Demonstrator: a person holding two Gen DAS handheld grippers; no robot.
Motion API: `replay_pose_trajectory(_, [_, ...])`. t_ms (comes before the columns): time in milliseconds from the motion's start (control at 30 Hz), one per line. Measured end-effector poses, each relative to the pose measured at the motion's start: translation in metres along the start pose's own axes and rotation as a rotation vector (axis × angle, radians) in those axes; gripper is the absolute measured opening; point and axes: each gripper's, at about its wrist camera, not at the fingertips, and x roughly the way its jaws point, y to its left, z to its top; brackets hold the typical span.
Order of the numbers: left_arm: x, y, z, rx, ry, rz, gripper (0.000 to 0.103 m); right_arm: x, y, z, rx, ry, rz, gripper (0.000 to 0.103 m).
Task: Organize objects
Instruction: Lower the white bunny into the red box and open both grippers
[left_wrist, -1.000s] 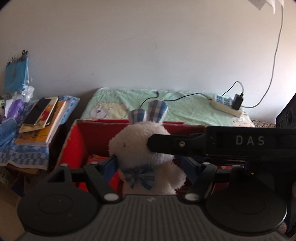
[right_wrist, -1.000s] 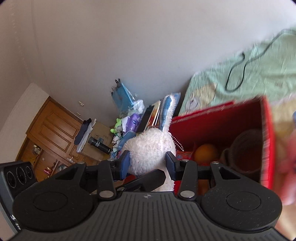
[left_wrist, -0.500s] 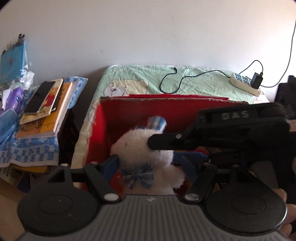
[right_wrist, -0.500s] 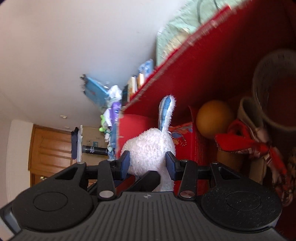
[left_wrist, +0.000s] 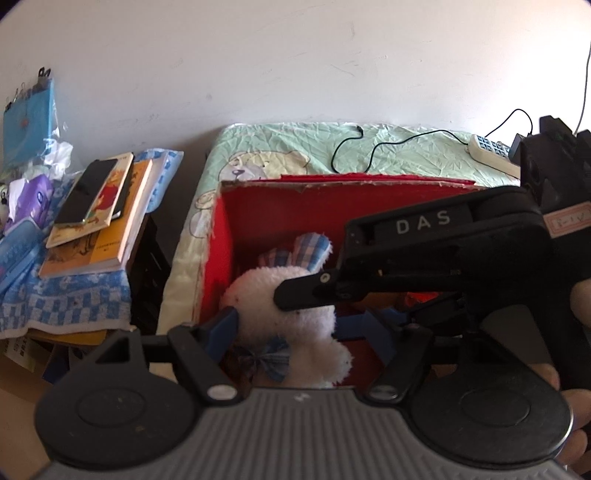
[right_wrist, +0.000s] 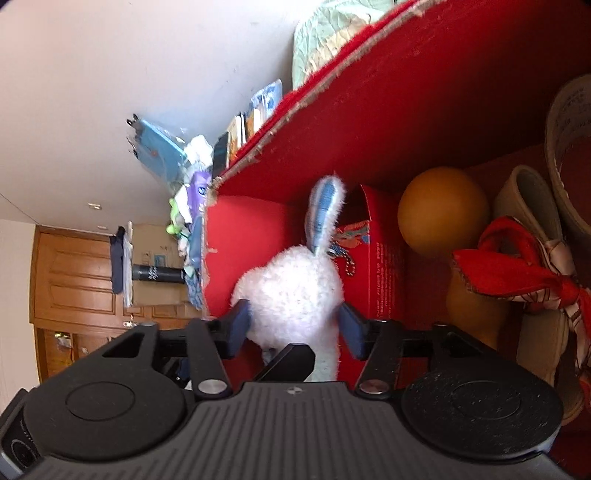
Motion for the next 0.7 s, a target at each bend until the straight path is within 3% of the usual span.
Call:
replay_pose_trajectory(367, [-0.007, -0.006, -0.004, 0.006, 0.005, -0.001, 0.087, -0.017, 0.000, -0.009, -0.053, -0.061, -0.033, 0.064])
replay_pose_trajectory(700, [-0.014, -0.016, -0.011, 0.034, 0.004, 0.019, 0.088, -0.022, 0.002, -0.017, -0.037, -0.109, -0.050, 0.064])
